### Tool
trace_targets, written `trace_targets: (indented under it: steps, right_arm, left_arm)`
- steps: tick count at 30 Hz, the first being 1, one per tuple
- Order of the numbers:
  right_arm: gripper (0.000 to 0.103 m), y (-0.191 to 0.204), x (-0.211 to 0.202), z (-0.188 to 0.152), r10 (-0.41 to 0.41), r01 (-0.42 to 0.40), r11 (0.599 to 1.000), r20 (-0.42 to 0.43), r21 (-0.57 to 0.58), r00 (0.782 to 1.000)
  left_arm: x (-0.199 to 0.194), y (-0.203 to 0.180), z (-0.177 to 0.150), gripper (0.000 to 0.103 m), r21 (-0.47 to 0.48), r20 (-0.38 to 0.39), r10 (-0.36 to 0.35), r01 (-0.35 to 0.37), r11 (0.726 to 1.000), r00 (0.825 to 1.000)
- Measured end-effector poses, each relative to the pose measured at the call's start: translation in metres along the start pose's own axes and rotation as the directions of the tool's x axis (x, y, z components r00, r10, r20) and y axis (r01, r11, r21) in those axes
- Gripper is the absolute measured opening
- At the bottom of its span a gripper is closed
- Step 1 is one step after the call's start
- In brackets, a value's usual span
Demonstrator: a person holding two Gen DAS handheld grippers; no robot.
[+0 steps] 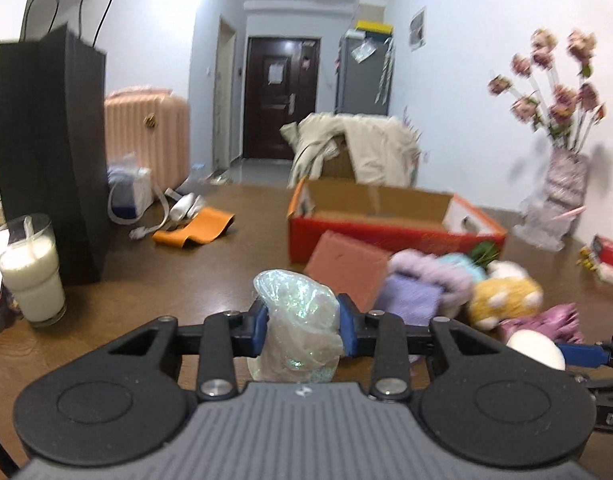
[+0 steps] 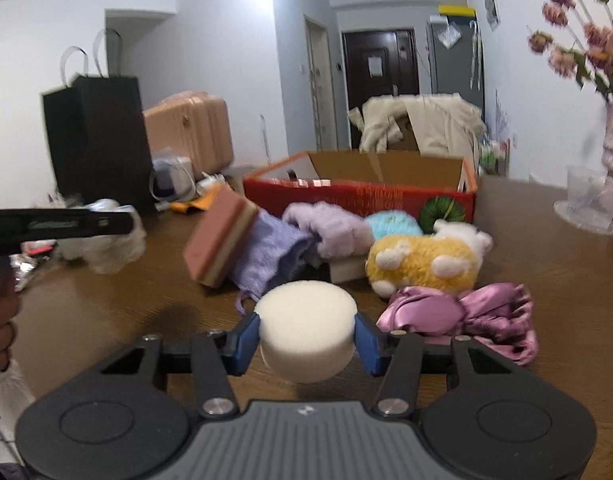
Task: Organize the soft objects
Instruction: 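Carry both items into the cardboard box and open both tools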
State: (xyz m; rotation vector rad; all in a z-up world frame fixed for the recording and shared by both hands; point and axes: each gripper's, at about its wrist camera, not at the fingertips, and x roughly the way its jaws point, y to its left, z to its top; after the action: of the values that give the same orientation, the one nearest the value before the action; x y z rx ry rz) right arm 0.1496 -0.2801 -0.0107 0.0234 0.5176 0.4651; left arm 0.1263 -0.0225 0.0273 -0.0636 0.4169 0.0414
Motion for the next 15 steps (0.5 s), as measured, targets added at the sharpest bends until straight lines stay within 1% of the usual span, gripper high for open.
trace_targets:
  steps: [2,4,6,8,11,13,15]
  right_arm:
    - [0.05,-0.005,-0.02,0.008,-0.013,0.013,1.0,0.05,-0.011,0.999]
    - [0.051,-0.012,-0.035,0.021,-0.027,0.029,0.999,0.115,-0.02,0.993]
    - [0.051,-0.019,-0.045,0.041,-0.032,0.038,0.999,0.164,-0.032,0.986]
    - [0.051,-0.026,-0.053,0.07,-0.043,0.056,0.997,0.214,-0.053,0.976]
    - [0.051,-0.041,-0.055,0.121,-0.05,0.067,0.996,0.275,-0.054,0.96]
    - [0.051,-0.059,-0.052,0.155,-0.046,0.053,0.998,0.293,-0.015,0.955]
    - [0.051,-0.078,-0.038,0.192,-0.046,0.045,0.999,0.284,0.011,0.958]
  left_arm:
    - [-0.005,-0.01,0.011,0.036,0.005,0.042,-0.026,0.026,1.0,0.999]
    - [-0.008,-0.019,0.026,0.036,0.032,0.097,-0.031,0.028,0.999,0.995]
    - [-0.007,-0.025,0.05,0.036,0.06,0.15,-0.064,0.056,0.997,0.987]
    - [0.0,-0.026,0.081,0.036,0.074,0.176,-0.109,0.098,0.993,0.978]
    - [0.022,-0.022,0.135,0.036,0.074,0.174,-0.177,0.167,0.983,0.969]
    - [0.045,-0.018,0.171,0.036,0.072,0.158,-0.184,0.174,0.982,0.97]
    - [0.072,-0.019,0.2,0.036,0.096,0.145,-0.175,0.162,0.982,0.974]
